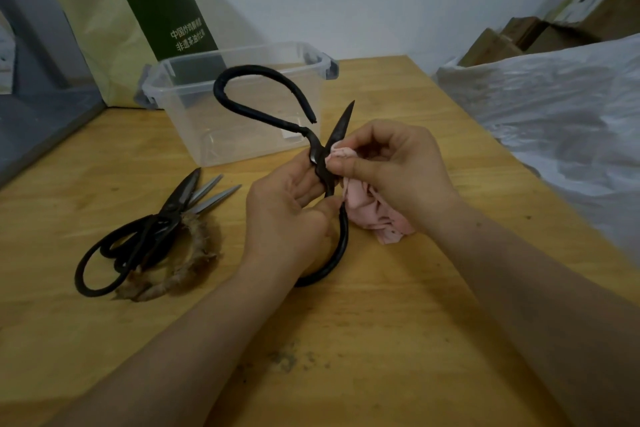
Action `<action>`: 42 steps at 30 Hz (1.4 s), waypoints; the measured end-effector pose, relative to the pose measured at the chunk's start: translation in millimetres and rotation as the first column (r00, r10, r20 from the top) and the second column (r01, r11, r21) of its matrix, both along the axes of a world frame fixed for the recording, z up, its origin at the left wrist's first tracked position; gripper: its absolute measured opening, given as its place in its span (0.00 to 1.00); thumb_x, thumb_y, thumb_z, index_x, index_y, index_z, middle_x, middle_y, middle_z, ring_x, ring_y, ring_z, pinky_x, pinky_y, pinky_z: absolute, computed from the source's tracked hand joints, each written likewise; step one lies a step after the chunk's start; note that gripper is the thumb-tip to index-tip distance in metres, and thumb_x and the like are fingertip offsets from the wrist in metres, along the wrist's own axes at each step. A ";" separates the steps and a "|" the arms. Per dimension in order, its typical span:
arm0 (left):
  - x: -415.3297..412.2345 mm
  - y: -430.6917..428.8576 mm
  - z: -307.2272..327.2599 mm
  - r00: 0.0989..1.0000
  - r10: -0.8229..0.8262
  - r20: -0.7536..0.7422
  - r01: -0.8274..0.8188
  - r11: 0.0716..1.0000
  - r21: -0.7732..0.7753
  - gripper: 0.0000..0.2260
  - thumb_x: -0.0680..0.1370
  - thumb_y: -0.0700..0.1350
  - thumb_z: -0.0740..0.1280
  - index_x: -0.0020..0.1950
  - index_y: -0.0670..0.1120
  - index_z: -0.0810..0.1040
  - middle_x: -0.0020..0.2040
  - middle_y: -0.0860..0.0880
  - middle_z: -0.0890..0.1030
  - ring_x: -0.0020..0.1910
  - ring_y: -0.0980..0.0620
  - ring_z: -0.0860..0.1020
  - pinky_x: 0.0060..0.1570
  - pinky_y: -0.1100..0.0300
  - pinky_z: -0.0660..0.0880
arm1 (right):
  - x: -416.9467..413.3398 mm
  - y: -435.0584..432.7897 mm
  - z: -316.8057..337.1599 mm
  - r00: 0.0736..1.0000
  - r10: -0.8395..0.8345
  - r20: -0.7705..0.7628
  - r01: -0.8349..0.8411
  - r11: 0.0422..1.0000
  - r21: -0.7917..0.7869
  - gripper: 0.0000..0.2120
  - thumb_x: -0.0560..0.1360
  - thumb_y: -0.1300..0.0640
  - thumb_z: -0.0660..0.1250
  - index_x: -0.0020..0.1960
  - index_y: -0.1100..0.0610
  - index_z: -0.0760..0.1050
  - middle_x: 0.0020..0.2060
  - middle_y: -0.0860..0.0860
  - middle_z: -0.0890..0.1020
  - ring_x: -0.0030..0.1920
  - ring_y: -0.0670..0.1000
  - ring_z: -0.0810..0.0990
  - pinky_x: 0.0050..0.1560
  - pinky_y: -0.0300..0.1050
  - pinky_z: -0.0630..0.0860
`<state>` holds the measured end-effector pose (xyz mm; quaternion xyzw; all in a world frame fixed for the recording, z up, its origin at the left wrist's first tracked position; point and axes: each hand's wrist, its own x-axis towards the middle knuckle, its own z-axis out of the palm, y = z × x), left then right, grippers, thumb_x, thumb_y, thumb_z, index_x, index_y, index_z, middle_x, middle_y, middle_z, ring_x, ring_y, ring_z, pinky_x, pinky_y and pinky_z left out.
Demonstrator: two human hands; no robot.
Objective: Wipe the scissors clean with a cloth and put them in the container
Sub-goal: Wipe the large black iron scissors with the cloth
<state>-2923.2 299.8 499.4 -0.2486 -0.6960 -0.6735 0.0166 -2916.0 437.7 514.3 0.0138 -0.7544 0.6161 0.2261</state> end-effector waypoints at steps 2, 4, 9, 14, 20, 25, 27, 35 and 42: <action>0.0 0.5 0.2 1.000 -0.001 0.009 0.001 1.000 0.011 0.28 0.70 0.25 0.68 0.55 0.58 0.74 0.54 0.53 0.82 0.53 0.59 0.81 0.45 0.67 0.77 | 0.1 -0.5 0.5 0.999 0.032 0.007 -0.031 0.993 -0.117 0.07 0.65 0.68 0.75 0.40 0.62 0.80 0.37 0.54 0.84 0.36 0.45 0.82 0.39 0.35 0.78; 0.1 0.7 0.3 1.000 0.000 0.027 0.000 1.000 0.023 0.29 0.70 0.24 0.68 0.54 0.58 0.74 0.54 0.53 0.82 0.53 0.59 0.81 0.48 0.62 0.76 | -1.1 0.1 0.2 0.999 0.042 0.013 -0.039 0.983 -0.177 0.07 0.64 0.70 0.75 0.40 0.62 0.80 0.35 0.52 0.84 0.36 0.45 0.82 0.38 0.35 0.78; 0.5 0.2 2.7 0.996 -0.006 0.087 0.002 0.999 0.048 0.27 0.70 0.24 0.68 0.54 0.57 0.74 0.49 0.56 0.82 0.50 0.58 0.82 0.26 0.68 0.73 | -5.0 3.4 -1.8 0.998 -0.011 0.055 0.020 0.983 -0.180 0.09 0.66 0.70 0.74 0.37 0.57 0.79 0.32 0.49 0.83 0.35 0.44 0.82 0.39 0.36 0.79; 0.4 -0.9 2.6 0.995 -0.007 0.100 0.001 0.998 0.065 0.25 0.70 0.25 0.68 0.52 0.55 0.75 0.49 0.56 0.83 0.50 0.58 0.82 0.26 0.69 0.71 | -3.1 4.3 -1.3 0.996 -0.077 0.043 0.083 0.985 -0.153 0.07 0.68 0.66 0.75 0.40 0.56 0.80 0.37 0.51 0.84 0.39 0.45 0.83 0.42 0.38 0.79; 2.4 -1.1 2.8 0.998 -0.008 0.059 0.005 0.998 0.058 0.26 0.70 0.25 0.68 0.53 0.56 0.76 0.53 0.54 0.83 0.52 0.58 0.81 0.34 0.69 0.76 | -1.0 -2.4 0.5 0.999 0.010 0.041 -0.008 0.999 -0.040 0.08 0.65 0.64 0.77 0.39 0.56 0.80 0.38 0.53 0.84 0.39 0.47 0.83 0.43 0.41 0.81; 1.1 -0.5 1.7 0.996 -0.026 0.080 0.021 0.998 0.063 0.27 0.70 0.25 0.68 0.58 0.54 0.75 0.52 0.55 0.82 0.51 0.58 0.82 0.26 0.68 0.73 | -4.0 0.0 -1.7 0.996 -0.077 0.043 0.082 0.985 -0.154 0.07 0.68 0.63 0.75 0.39 0.55 0.78 0.34 0.49 0.83 0.37 0.44 0.83 0.39 0.36 0.78; 0.7 -0.2 0.7 0.996 -0.020 0.084 0.014 0.998 0.064 0.26 0.70 0.25 0.68 0.60 0.50 0.75 0.52 0.54 0.83 0.52 0.57 0.82 0.28 0.67 0.76 | -1.0 1.4 -0.4 0.998 -0.023 0.052 0.036 0.964 -0.264 0.05 0.69 0.64 0.74 0.40 0.57 0.79 0.34 0.50 0.84 0.36 0.45 0.83 0.38 0.36 0.78; 1.3 -1.9 1.8 0.999 0.002 0.051 -0.004 0.999 0.053 0.26 0.70 0.25 0.68 0.52 0.57 0.76 0.50 0.56 0.83 0.52 0.57 0.82 0.43 0.65 0.77 | -5.0 -5.3 -1.6 0.998 0.024 0.055 -0.010 0.968 -0.250 0.06 0.67 0.66 0.75 0.39 0.59 0.79 0.33 0.52 0.83 0.34 0.47 0.82 0.37 0.40 0.79; 0.5 -2.0 1.1 0.999 -0.010 0.047 0.007 0.998 0.056 0.25 0.70 0.26 0.69 0.53 0.56 0.77 0.51 0.53 0.84 0.51 0.54 0.82 0.33 0.70 0.74 | 1.8 0.6 1.7 0.981 0.164 0.104 -0.117 0.926 -0.359 0.07 0.65 0.67 0.75 0.41 0.63 0.80 0.36 0.55 0.84 0.37 0.48 0.83 0.39 0.39 0.80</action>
